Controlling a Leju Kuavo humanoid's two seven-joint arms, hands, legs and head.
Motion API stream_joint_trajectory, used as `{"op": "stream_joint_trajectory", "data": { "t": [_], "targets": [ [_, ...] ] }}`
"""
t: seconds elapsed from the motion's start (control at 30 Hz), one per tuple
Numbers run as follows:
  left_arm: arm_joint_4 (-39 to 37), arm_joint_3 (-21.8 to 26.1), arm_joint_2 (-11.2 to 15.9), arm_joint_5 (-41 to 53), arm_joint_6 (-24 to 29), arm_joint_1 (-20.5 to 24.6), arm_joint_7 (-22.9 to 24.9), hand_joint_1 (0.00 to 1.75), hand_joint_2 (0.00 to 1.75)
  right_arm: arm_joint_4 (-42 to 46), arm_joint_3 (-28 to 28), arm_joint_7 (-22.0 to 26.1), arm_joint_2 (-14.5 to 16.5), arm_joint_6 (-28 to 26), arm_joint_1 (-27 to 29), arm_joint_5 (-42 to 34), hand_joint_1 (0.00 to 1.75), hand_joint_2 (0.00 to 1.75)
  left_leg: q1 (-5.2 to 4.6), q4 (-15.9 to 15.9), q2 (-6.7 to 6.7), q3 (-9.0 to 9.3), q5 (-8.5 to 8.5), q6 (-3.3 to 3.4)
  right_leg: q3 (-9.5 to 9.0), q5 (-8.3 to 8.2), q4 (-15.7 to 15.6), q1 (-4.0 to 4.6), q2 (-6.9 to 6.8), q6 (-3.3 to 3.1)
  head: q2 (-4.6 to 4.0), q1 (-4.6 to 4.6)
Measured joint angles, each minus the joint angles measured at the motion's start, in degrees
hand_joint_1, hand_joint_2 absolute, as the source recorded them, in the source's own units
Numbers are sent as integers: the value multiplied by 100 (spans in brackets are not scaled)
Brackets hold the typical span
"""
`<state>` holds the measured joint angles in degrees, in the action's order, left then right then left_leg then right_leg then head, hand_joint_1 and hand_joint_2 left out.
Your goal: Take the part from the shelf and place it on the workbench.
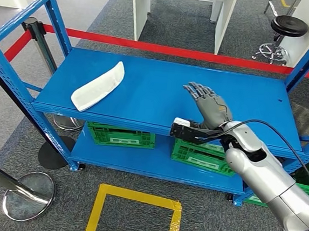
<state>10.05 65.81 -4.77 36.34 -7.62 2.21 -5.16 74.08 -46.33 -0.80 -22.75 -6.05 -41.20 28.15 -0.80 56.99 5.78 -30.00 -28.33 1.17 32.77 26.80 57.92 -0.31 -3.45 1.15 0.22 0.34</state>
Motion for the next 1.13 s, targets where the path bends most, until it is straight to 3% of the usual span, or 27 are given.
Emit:
{"op": "stream_joint_trajectory", "data": {
  "t": [0.1, 0.2, 0.33, 0.57, 0.77, 0.97, 1.13],
  "targets": [
    [0, 28, -7, 14, 32, -9, -5, 0, 0, 188, 290, 391, 9, -1103, 469, 146, 0, 175, 1, 0, -9, -3, -1, 0, -2, 1, 0, 1, -9, -1, 0, 1],
    [0, 35, -16, 37, 55, -13, -14, 0, 0, 501, 697, 883, 90, -1864, 1101, 131, 0, 175, 3, 0, -11, -7, -3, -2, 0, 5, 0, 2, -9, -4, 0, 2],
    [0, 41, -31, 91, 72, -12, -19, 0, 0, 1026, 1312, 1819, 327, -2463, 1880, -435, 0, 0, 4, -1, -12, -10, -6, -5, 3, 6, -1, 2, -11, -5, 0, -1],
    [0, 73, -46, 165, 103, -18, -20, 0, 0, 1971, 2080, 3244, 827, -2493, 3010, -2099, 0, 0, 4, -3, -15, -12, -6, -6, 4, 8, -1, 3, -14, -8, 0, 1],
    [0, 137, -82, 153, 230, -9, -31, 0, 0, 2604, 2558, 3713, 1229, -2194, 3591, -3036, 0, 0, 4, -3, -15, -9, -5, -6, 4, 8, -1, 3, -14, -8, 0, 1],
    [0, 352, -328, -76, 799, 13, -190, 0, 0, 3148, 3464, 4031, 1855, -1089, 4423, -5230, 0, 0, 1, -3, -17, -11, -7, -7, 3, 8, -5, 3, -16, -8, 0, 1],
    [0, 506, -440, -161, 810, 14, -225, 0, 0, 3026, 4281, 3739, 2249, 6, 5066, -5875, 0, 0, 1, -3, -18, -18, -15, -8, 4, 10, -9, 3, -11, -7, 0, 1]
  ]
}}
